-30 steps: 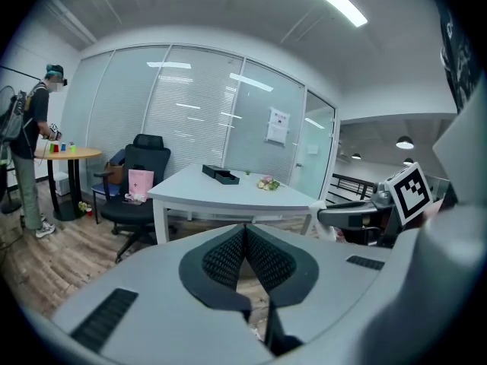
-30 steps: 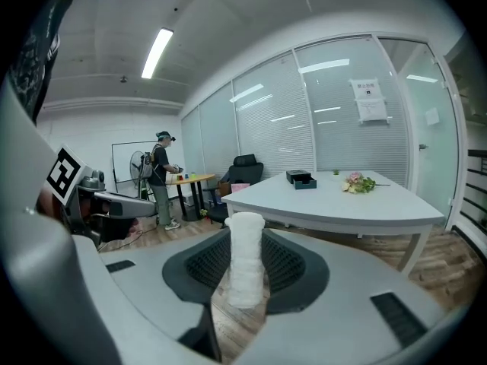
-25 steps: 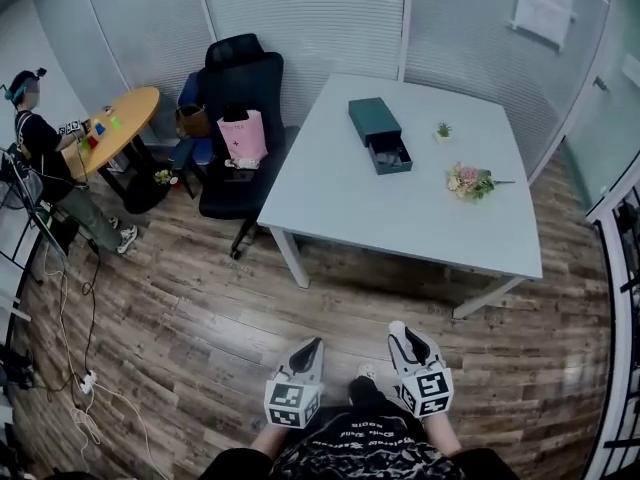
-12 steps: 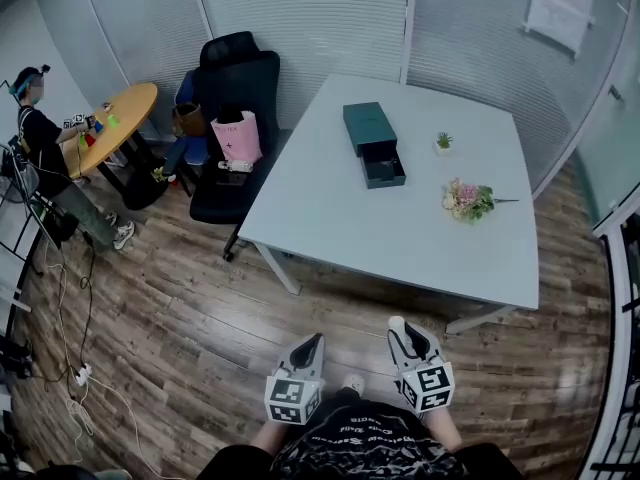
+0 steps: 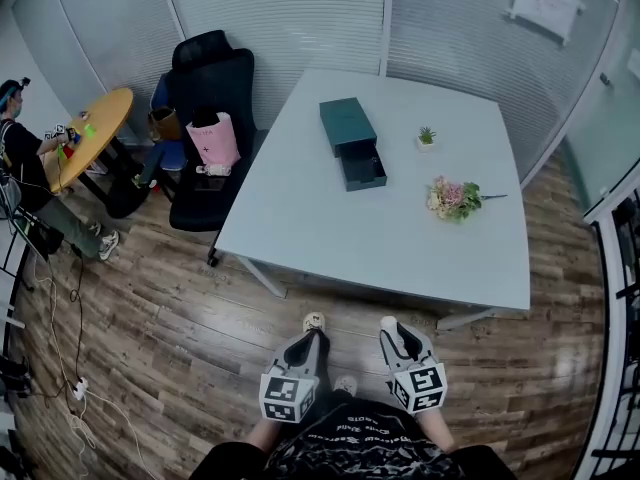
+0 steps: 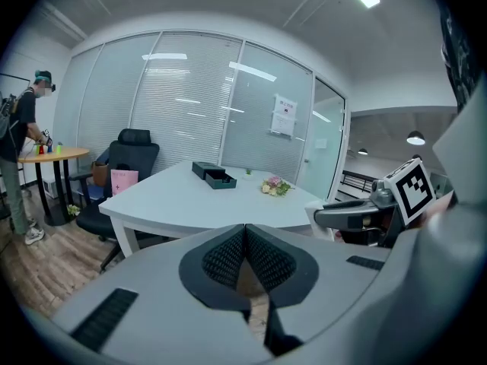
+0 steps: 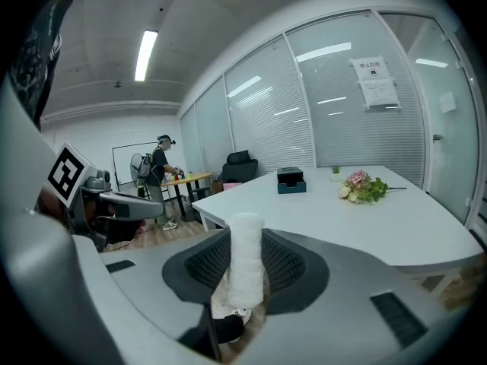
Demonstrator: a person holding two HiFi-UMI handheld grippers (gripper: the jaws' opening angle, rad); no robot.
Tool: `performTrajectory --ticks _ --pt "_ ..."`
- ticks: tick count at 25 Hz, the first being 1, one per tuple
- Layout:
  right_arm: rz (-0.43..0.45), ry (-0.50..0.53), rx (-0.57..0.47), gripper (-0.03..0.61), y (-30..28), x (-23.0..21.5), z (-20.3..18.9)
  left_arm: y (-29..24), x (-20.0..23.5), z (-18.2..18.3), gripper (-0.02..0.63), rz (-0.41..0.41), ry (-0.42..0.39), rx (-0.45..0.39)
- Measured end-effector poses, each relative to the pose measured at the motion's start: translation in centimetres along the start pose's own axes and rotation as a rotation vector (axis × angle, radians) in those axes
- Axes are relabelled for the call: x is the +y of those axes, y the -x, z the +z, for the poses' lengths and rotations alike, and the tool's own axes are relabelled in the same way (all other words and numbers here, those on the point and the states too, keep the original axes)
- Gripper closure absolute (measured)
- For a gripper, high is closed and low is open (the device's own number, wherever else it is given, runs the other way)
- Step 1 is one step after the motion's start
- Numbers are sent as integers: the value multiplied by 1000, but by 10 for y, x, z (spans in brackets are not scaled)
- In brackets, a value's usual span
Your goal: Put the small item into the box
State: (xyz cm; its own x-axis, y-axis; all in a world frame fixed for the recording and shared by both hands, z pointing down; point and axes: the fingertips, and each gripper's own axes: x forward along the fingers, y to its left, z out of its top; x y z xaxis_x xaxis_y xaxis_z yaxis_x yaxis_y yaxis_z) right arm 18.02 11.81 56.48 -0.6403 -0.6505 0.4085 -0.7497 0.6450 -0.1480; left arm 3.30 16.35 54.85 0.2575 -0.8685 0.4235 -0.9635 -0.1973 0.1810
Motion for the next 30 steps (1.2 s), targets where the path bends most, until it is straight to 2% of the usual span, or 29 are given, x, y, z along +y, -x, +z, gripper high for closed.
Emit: performTrajectory --ticks 6,16,24,30 --pt "-67 -25 -25 445 -37 -22 20 -49 25 25 594 -59 -27 -3" --pt "-185 -47 -18 445 -124 -68 75 -157 85 98 594 -169 -68 -13" --pt "-247 -64 11 445 -200 -73 103 -216 136 130 594 -273 -103 22" --pt "-276 -79 7 445 -235 -73 121 -246 161 150 594 -330 -133 22"
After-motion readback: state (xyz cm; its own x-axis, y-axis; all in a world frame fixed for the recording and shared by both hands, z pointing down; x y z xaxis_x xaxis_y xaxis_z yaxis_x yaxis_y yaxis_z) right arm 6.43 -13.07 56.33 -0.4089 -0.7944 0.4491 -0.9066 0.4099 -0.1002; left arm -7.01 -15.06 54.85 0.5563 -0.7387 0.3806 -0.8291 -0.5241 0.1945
